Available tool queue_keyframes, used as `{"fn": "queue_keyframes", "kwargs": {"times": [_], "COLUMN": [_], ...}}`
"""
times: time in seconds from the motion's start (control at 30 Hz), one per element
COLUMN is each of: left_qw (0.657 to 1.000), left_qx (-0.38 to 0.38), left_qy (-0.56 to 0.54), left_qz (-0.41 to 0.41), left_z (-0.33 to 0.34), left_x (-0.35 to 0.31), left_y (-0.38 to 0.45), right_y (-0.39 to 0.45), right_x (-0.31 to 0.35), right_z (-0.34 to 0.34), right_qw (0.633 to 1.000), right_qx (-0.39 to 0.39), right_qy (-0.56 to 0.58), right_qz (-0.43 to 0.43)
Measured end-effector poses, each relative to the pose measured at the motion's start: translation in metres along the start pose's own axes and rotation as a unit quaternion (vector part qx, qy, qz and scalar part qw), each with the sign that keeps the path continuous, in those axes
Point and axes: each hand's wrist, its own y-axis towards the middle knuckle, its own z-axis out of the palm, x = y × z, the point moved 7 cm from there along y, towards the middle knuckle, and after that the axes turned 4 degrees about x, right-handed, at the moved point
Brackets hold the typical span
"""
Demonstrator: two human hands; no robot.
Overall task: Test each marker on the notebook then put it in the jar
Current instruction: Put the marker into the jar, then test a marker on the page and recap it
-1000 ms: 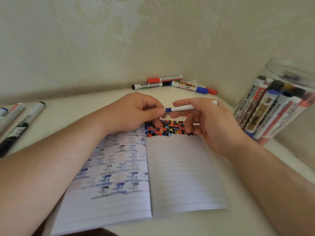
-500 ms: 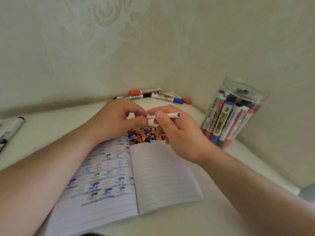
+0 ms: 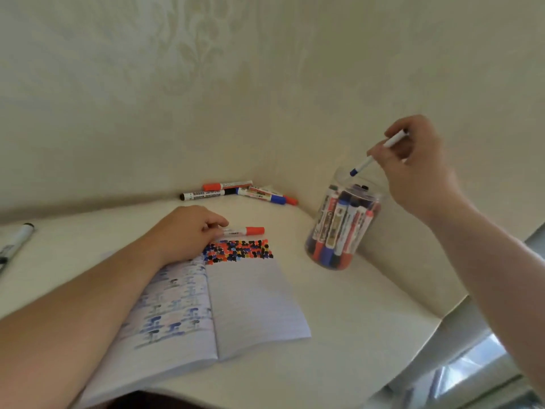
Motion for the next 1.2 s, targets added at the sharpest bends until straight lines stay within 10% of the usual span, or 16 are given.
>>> {"fn": "queue_keyframes", "kwargs": {"times": [0.6,1.2], "left_qw": [0.997,0.997], "left_qx": [-0.072,-0.071], "left_qy": [0.007,-0.036], "left_qz": [0.038,-0.001], "left_z": [-0.009,-0.009], "left_x": [-0.012,-0.011], "left_y": [-0.014,-0.015], "right_y": [0.008,0.028], "right_x": [-0.008,-0.012], "right_z": [0.046,0.045], "right_qw": [0.937,0.967], "right_qx": [0.261,0.174], "right_qy": [-0.225,-0.167], "right_qz": [0.056,0.079]}}
